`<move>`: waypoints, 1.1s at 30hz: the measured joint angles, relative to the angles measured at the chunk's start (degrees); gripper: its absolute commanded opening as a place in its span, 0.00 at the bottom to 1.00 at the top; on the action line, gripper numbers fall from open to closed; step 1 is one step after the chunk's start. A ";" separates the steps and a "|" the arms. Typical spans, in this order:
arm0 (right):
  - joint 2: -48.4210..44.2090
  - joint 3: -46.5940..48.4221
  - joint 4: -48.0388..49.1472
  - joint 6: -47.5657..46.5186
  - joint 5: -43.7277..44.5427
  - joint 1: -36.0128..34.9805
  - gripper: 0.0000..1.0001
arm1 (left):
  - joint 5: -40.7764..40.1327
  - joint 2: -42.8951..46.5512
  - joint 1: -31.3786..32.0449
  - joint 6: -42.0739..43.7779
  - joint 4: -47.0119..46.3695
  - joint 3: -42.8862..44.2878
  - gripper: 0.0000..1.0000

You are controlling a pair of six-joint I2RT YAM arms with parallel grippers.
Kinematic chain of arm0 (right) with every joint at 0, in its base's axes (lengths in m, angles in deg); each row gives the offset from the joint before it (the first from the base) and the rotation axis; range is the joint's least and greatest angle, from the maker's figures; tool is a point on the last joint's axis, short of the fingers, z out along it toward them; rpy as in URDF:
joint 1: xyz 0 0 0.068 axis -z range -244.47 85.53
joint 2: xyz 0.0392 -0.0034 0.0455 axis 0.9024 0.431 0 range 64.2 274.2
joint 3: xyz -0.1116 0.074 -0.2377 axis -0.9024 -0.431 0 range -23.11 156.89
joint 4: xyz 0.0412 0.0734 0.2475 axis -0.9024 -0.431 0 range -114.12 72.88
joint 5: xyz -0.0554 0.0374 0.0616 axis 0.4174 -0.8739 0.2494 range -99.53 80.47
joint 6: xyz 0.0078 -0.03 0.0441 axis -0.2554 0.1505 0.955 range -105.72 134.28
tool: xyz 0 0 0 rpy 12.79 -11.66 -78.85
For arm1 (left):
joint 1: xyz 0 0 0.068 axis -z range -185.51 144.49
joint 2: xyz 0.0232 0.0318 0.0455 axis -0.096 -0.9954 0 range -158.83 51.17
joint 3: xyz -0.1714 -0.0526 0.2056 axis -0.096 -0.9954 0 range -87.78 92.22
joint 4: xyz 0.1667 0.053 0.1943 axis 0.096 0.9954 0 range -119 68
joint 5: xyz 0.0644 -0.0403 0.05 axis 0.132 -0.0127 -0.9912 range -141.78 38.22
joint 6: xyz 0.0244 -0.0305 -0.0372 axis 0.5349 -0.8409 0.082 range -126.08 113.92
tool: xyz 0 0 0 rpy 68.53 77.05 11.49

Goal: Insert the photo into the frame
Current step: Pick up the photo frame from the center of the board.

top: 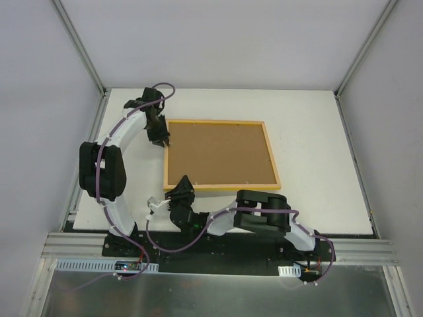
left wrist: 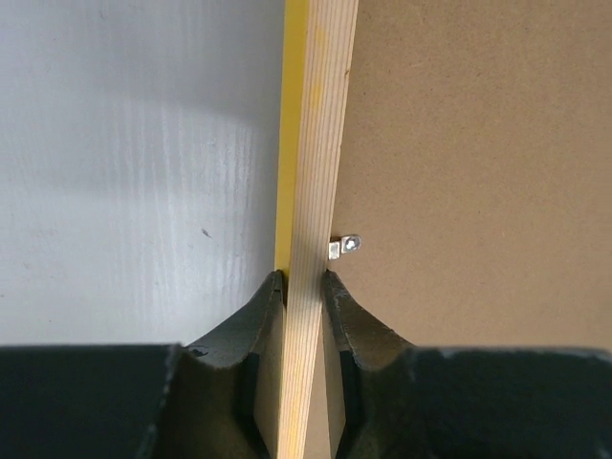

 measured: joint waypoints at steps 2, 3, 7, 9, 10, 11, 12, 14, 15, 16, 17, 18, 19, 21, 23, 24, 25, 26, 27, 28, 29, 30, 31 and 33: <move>0.00 -0.22 2.58 -3.26 -0.04 0.00 0.16 | 0.28 1.14 0.02 -0.13 0.17 0.31 0.35; 0.00 -0.35 3.78 -4.24 0.11 0.00 0.14 | 0.52 1.79 0.00 -0.31 0.31 0.48 0.41; 0.00 -0.50 9.09 -9.22 0.11 0.02 0.08 | 0.90 4.04 0.02 -0.79 0.83 3.02 0.56; -0.07 -0.52 11.21 -11.02 0.07 0.02 0.04 | 0.85 5.33 0.00 -1.11 1.11 5.53 0.59; -0.22 -0.59 12.00 -11.67 0.09 0.02 0.03 | 0.85 5.99 -0.07 -1.25 1.25 6.73 0.60; -0.50 -0.72 12.35 -12.13 0.04 0.02 0.02 | 0.74 6.71 -0.09 -1.36 1.55 8.44 0.60; -1.07 -0.92 12.68 -12.61 0.07 0.02 0.00 | 0.63 7.50 -0.09 -1.44 1.75 10.40 0.60; -2.73 -1.40 12.90 -13.44 0.04 0.20 0.00 | 0.22 9.25 -0.09 -1.55 2.10 14.43 0.59; -3.91 -1.73 13.09 -13.70 0.07 0.35 0.00 | -0.17 10.40 -0.11 -1.62 2.12 16.37 0.59; -5.25 -1.88 13.27 -13.92 0.07 0.50 0.00 | -0.61 11.78 -0.11 -1.73 2.10 18.16 0.58; -6.71 -1.95 13.33 -14.12 0.04 0.68 0.00 | -0.76 13.29 -0.11 -1.84 2.10 19.71 0.58; -8.37 -1.95 13.40 -14.23 0.07 0.85 0.00 | -0.79 14.93 -0.11 -1.97 2.10 21.03 0.57; -10.54 -1.95 13.68 -14.34 0.02 1.05 0.00 | -0.76 16.57 -0.09 -2.08 2.12 22.16 0.57; -14.32 -1.95 13.53 -14.21 -0.13 1.33 0.00 | -0.76 19.45 -0.04 -2.29 2.10 23.80 0.56; -19.28 -1.95 11.50 -13.44 -0.35 1.70 0.00 | -0.76 22.43 0.04 -2.51 2.08 24.65 0.56; -21.53 -1.92 10.32 -12.70 -0.46 1.79 0.00 | -0.79 23.43 0.04 -2.67 2.12 24.72 0.56; -24.41 -1.86 8.07 -11.61 -0.70 1.95 0.00 | -0.81 24.46 0.07 -2.78 2.16 24.72 0.56; -27.80 -1.53 4.83 -9.77 -0.90 2.21 0.00 | -0.87 25.38 0.07 -2.82 2.21 24.70 0.56; -30.23 -1.16 2.43 -8.22 -0.98 2.43 0.00 | -0.94 25.90 0.07 -2.82 2.23 24.68 0.56; -33.16 -0.39 -1.40 -6.19 -1.16 2.84 0.00 | -1.07 26.51 0.07 -2.82 2.21 24.52 0.56; -35.87 0.57 -5.27 -4.28 -1.22 3.34 0.00 | -1.31 27.04 0.07 -2.82 2.27 24.35 0.56; -38.42 1.66 -9.38 -2.51 -1.29 3.89 0.00 | -1.60 27.43 0.07 -2.82 2.34 24.15 0.56; -40.76 2.84 -13.42 -1.16 -1.31 4.52 0.00 | -1.90 27.67 0.07 -2.82 2.51 24.09 0.56; -44.96 5.18 -21.55 0.70 -1.46 5.77 0.00 | -2.27 28.00 0.07 -2.82 2.51 23.71 0.56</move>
